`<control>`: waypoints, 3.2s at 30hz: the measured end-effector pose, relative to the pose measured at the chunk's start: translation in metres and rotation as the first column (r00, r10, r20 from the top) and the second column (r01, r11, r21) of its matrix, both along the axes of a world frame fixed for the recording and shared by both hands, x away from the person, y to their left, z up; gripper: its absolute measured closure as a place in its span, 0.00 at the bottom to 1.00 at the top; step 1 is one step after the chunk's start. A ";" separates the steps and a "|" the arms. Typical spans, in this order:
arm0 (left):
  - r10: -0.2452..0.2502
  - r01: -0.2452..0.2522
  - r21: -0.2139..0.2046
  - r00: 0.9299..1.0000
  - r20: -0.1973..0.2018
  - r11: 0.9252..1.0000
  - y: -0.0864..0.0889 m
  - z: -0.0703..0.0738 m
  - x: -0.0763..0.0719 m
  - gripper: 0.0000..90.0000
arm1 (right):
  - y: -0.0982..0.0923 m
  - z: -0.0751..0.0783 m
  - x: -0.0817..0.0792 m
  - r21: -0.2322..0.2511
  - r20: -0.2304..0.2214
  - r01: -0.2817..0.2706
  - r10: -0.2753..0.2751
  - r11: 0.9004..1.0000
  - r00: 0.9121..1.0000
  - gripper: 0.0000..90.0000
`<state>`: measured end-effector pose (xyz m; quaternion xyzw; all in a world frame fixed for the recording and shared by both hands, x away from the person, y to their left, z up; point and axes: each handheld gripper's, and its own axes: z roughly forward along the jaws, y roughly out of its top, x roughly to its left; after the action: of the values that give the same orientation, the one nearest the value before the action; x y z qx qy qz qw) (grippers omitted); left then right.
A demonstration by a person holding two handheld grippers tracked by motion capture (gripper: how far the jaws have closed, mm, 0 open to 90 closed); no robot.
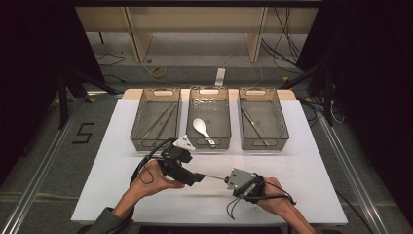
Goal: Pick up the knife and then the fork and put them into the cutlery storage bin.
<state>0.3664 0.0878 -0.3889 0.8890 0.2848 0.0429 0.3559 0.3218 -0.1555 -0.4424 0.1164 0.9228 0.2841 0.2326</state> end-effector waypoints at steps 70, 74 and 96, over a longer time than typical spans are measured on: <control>0.309 -0.252 -0.303 0.937 0.160 0.919 0.090 -0.023 -0.014 0.18 | -0.089 0.031 0.204 0.159 -0.255 0.707 -0.663 0.689 0.704 0.97; 0.306 -0.249 -0.298 0.938 0.162 0.922 0.090 -0.024 -0.013 0.18 | -0.090 0.025 0.208 0.142 -0.287 0.728 -0.676 0.670 0.678 0.97; 0.311 -0.250 -0.322 0.938 0.154 0.913 0.091 -0.023 -0.013 0.18 | -0.077 0.057 0.175 0.322 -0.364 0.607 -0.497 0.726 0.787 0.48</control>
<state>0.3532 0.1792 -0.4117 0.7657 0.3757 0.1406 0.5028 0.4964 -0.2322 -0.3856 0.4706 0.7824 0.3767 0.1565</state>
